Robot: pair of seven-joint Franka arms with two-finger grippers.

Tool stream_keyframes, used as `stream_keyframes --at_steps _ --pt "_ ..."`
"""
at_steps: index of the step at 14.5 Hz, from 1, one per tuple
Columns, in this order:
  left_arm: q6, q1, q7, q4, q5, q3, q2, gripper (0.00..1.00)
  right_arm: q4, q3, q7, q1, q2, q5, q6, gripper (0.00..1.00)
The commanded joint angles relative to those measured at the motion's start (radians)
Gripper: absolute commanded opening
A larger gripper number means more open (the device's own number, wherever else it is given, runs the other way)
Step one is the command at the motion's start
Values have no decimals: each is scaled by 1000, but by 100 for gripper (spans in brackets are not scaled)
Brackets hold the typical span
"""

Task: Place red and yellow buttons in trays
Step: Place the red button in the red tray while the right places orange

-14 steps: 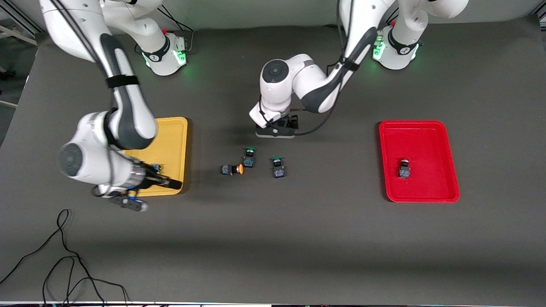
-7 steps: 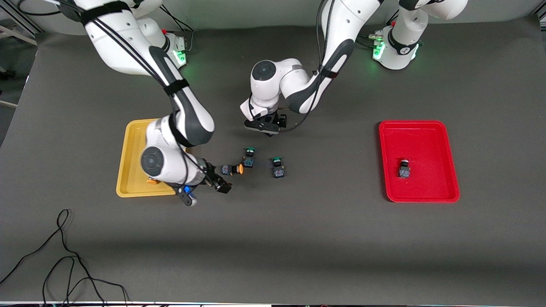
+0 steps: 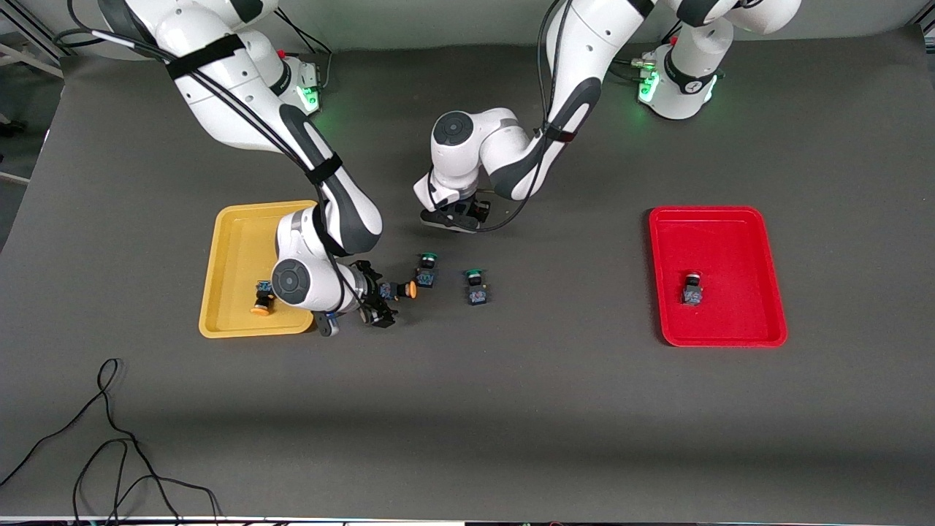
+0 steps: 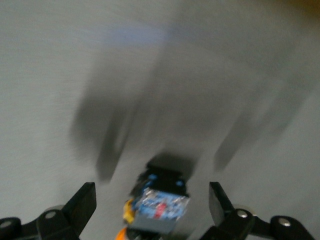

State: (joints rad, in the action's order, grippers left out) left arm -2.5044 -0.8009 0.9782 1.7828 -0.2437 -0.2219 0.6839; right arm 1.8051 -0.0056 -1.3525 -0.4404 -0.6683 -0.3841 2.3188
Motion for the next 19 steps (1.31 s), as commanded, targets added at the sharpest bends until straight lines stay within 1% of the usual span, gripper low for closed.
stream_keyframes --at_steps 1,2,3,4,5,6,7,8,10,11,12,14,15,16,17,18,19 --pt "4 -3 27 -13 -17 18 0 0 22 29 -54 6 1 7 24 98" --pt "18 20 24 -16 -17 16 -16 0 23 30 -54 6 3 7 24 85" --pt "51 50 19 -13 -13 15 -55 0 23 32 -53 6 4 7 24 63" --pt "123 83 11 -17 -8 12 -93 0 23 35 -51 6 9 7 22 40" --pt "186 119 -16 -20 0 7 -133 0 22 35 -48 6 16 7 19 20" --pt "241 164 -71 -19 26 6 -177 0 22 35 -39 6 25 7 13 5" --pt "304 208 -166 -17 85 6 -228 0 22 33 -33 6 45 8 -4 0" --pt "370 253 -267 -8 136 12 -272 0 20 32 -28 8 67 20 -28 0" --pt "470 391 -465 13 162 12 -346 0 30 7 44 9 142 31 -112 0" --pt "520 452 -530 18 184 13 -369 0 51 -13 85 9 189 71 -155 0" --pt "553 510 -561 24 202 16 -386 0 95 -19 113 9 243 149 -174 0" --pt "555 624 -640 78 202 19 -424 0 230 -22 165 11 336 354 -165 0" --pt "540 667 -700 119 202 30 -432 0 282 -27 214 14 369 404 -159 0" --pt "498 686 -761 166 202 64 -446 0 331 -58 270 19 395 421 -141 0" --pt "463 690 -824 209 202 112 -463 0 377 -92 350 19 413 422 -112 0" --pt "428 690 -898 251 204 162 -468 0 407 -135 442 19 424 424 -90 0" --pt "385 690 -945 286 205 197 -472 0 410 -180 522 19 426 424 -90 0"
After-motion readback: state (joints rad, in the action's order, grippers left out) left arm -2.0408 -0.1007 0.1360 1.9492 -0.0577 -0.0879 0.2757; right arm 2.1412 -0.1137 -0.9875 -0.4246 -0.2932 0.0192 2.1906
